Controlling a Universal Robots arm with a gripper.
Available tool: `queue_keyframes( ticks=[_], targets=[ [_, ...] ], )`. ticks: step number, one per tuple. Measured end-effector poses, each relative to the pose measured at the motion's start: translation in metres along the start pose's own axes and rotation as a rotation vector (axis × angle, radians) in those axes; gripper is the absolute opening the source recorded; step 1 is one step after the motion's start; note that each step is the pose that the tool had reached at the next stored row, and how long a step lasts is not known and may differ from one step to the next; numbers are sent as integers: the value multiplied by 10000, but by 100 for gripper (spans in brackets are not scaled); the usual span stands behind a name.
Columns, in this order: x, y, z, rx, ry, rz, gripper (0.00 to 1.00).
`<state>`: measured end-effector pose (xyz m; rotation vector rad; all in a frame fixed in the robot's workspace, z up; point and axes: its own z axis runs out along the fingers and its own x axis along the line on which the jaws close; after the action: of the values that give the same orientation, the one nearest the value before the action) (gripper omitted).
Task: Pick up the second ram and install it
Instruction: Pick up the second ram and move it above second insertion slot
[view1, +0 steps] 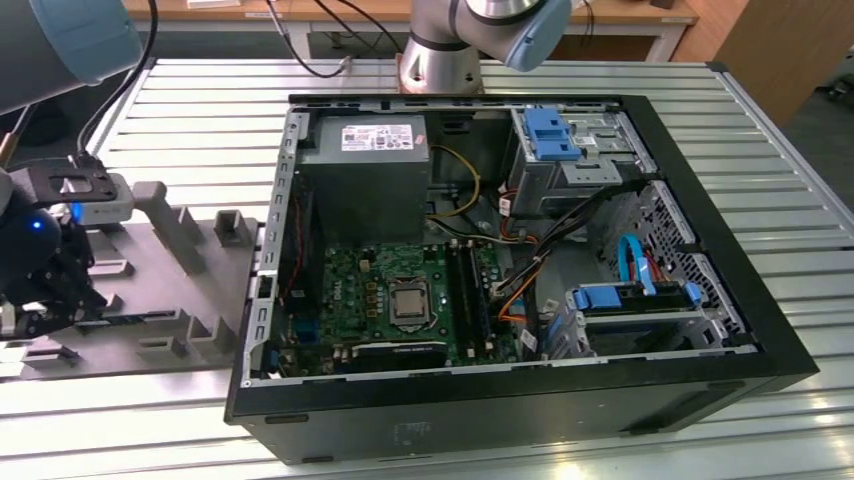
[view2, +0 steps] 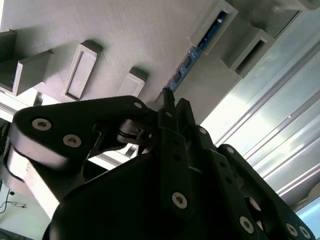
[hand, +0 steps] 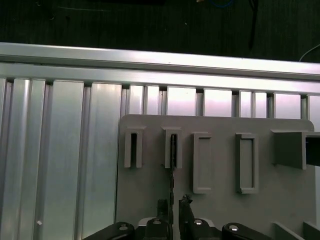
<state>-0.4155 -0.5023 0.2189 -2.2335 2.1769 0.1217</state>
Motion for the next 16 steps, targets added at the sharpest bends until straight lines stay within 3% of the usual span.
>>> queue_keyframes(
  ticks=[5,6,10,16],
  targets=[
    [0,0,1,0,0,0,35],
    [0,0,1,0,0,0,42],
    [2,1,26,18,-13,-57,42],
    [8,20,122,55,-13,-212,42]
  ],
)
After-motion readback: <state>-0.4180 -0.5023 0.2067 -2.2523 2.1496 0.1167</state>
